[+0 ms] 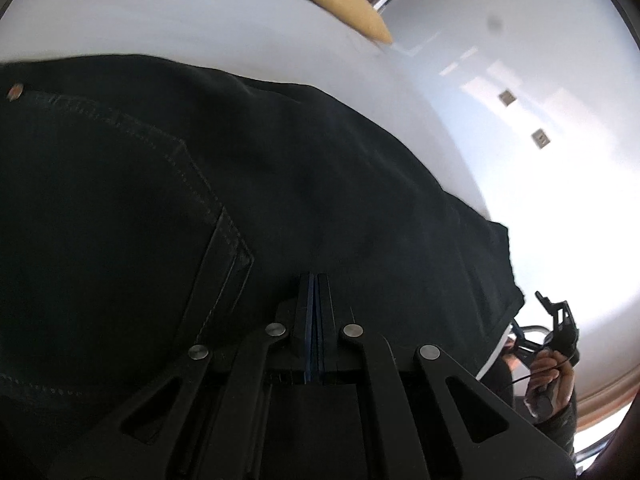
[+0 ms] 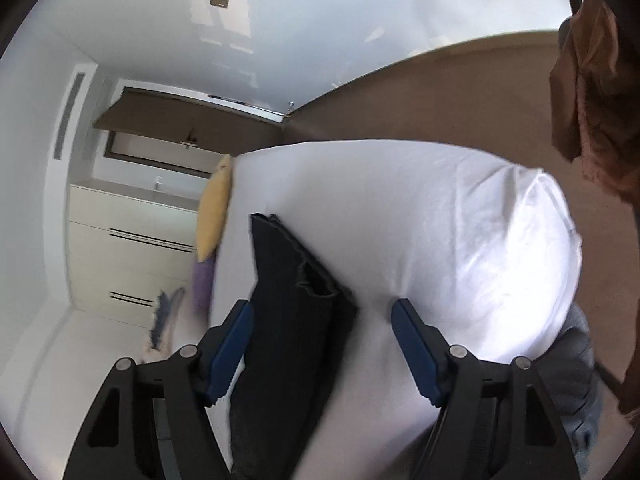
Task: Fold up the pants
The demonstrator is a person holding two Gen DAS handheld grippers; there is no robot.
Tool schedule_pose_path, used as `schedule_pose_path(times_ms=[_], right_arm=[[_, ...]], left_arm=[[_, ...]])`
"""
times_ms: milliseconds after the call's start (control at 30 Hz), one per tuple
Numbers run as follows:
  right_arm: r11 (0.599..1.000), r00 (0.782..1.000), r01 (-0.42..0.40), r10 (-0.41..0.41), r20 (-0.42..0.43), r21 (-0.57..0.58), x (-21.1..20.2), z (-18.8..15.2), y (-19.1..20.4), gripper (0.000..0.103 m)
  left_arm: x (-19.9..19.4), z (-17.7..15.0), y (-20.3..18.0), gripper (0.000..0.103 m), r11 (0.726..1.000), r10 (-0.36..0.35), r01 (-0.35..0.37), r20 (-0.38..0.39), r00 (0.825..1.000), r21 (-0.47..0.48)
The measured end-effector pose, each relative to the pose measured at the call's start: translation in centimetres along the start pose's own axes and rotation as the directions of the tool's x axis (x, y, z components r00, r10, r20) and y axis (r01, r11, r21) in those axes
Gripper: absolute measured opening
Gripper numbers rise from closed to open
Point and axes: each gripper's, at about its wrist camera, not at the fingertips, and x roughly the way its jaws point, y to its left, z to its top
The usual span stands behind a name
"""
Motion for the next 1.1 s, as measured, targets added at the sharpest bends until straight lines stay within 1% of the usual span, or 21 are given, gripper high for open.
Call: schedule_pose_path(times_ms=[33,67,100,133,167,200,267,300,367,400,433,500,667,767,867,900,967,1000,1033,1067,1100], right_arm=[[1.0,1.0,-0.004,0.004,-0.01,-0.006,-0.4,-0.6,0.4,0.067],[1.0,1.0,-0.007,0.007,-0.022,-0.008,-0.1,-0.8,0.5,0.066],[1.0,0.999,-0.017,0.017,-0.031,-0.008,0.4,-1.0,0.7,0.065],[0.999,0.998,-0.036,0.035,-0.05,-0.006,0.9,-1.3,0.9,0.061],[0.999,0.997,-0.039,0.038,-0.062,-0.008,1.8,-1.4,1.7,0.059],[0.999,0.997,-0.038,0.037,-0.07,-0.013,2.3,-1.5,1.9,0.056],[0.999,0.997,-0.045,0.045,-0.059,-0.005,2.7,-1.3,1.8,0.053],[0.998,0.997,-0.056,0.057,-0.05,0.01,2.9,-1.1,1.6,0.05],[0.997,0.997,-0.062,0.064,-0.04,0.04,3.4,-0.8,1.3,0.039],[0.997,0.998,-0.055,0.058,-0.038,0.054,3.8,-0.6,1.2,0.027],[0.997,0.998,-0.042,0.045,-0.037,0.069,4.0,-0.5,1.0,0.019],[0.994,0.998,-0.047,0.05,-0.031,0.095,4.0,-0.5,0.6,0.014],[0.993,0.999,-0.045,0.046,-0.011,0.105,3.6,-0.9,0.3,0.012],[1.0,1.0,0.001,-0.001,0.003,0.031,3.4,-1.1,2.1,0.012],[0.989,0.998,0.056,-0.055,0.011,-0.135,3.5,-2.1,5.5,0.012],[0.975,0.997,0.073,-0.074,0.006,-0.208,3.7,-2.8,6.9,0.012],[0.911,0.992,0.108,-0.123,-0.014,-0.397,4.7,-5.5,10.7,0.012],[0.859,0.988,0.121,-0.151,-0.021,-0.498,5.3,-7.5,12.6,0.012],[0.792,0.984,0.126,-0.178,-0.028,-0.597,6.0,-9.9,14.3,0.012],[0.736,0.98,0.127,-0.199,-0.033,-0.665,6.6,-11.9,15.4,0.012],[0.651,0.973,0.129,-0.23,-0.033,-0.748,7.5,-14.6,16.5,0.011]], left_arm=[[-0.2,-0.2,0.3,0.0,1.0,-0.004,0.004,-0.002,1.0,-0.003],[-0.2,-0.3,0.5,0.0,1.0,-0.004,0.004,-0.005,1.0,0.001],[-0.9,-0.5,1.9,0.0,1.0,-0.004,0.005,-0.007,1.0,0.006],[-0.5,0.3,1.4,0.0,1.0,-0.004,0.004,-0.006,1.0,0.007],[-0.8,0.4,1.4,0.0,1.0,-0.004,0.004,-0.005,1.0,0.006],[0.1,0.9,0.9,0.0,1.0,-0.004,0.004,-0.004,1.0,0.007],[0.0,0.8,0.9,0.0,1.0,-0.006,0.006,-0.002,1.0,0.01],[0.7,1.0,0.4,0.0,1.0,-0.007,0.007,-0.003,1.0,0.009],[1.0,0.8,0.2,0.0,1.0,-0.009,0.009,-0.002,1.0,0.008],[1.1,0.8,0.3,0.0,1.0,-0.008,0.008,-0.001,1.0,0.009],[1.2,0.8,0.2,0.0,1.0,-0.008,0.008,0.0,1.0,0.009],[1.5,0.8,-0.2,0.0,1.0,-0.011,0.011,0.002,1.0,0.006],[1.9,0.9,-0.5,0.0,1.0,-0.02,0.02,0.004,1.0,-0.003],[2.5,0.8,-1.0,0.0,1.0,-0.023,0.023,0.006,1.0,-0.01],[2.7,0.9,-1.1,0.0,1.0,-0.024,0.024,0.007,1.0,-0.016],[2.7,1.0,-1.1,0.0,1.0,-0.023,0.024,0.007,1.0,-0.018],[2.8,1.0,-1.2,0.0,0.999,-0.022,0.022,0.01,1.0,-0.026],[2.9,1.0,-1.3,0.0,0.999,-0.02,0.021,0.011,1.0,-0.03],[2.9,1.0,-1.3,0.0,0.999,-0.018,0.018,0.014,1.0,-0.035],[2.7,1.0,-1.2,0.0,0.999,-0.016,0.016,0.016,1.0,-0.039],[2.6,1.0,-1.2,0.0,0.999,-0.013,0.013,0.02,1.0,-0.045]])
